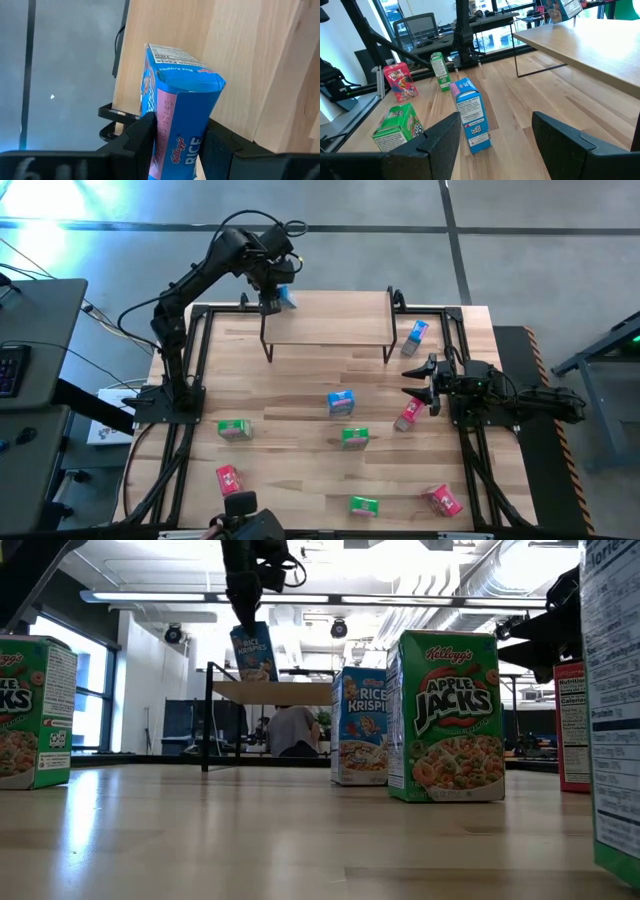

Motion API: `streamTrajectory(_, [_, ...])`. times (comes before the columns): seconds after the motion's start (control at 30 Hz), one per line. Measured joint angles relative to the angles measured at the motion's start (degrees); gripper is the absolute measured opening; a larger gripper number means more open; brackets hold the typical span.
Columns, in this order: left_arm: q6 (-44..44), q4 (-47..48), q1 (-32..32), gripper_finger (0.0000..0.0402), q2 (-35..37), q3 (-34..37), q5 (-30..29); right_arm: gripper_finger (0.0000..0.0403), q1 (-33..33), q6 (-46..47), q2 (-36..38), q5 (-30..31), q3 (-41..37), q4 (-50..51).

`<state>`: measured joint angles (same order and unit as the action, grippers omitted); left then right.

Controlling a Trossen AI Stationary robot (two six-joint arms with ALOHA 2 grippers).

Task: Stack cereal on shelf
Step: Put the top left blue cereal box on the shelf

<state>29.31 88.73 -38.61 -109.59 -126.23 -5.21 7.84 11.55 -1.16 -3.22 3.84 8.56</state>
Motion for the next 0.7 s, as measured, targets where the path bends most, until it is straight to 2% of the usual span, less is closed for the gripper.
streamTrajectory(0.7, [2.0, -0.7, -0.4, 0.0147, -1.2, 0.0, 1.4, 0.0239, 0.0, 0.0, 0.0, 0.0, 0.0, 0.0])
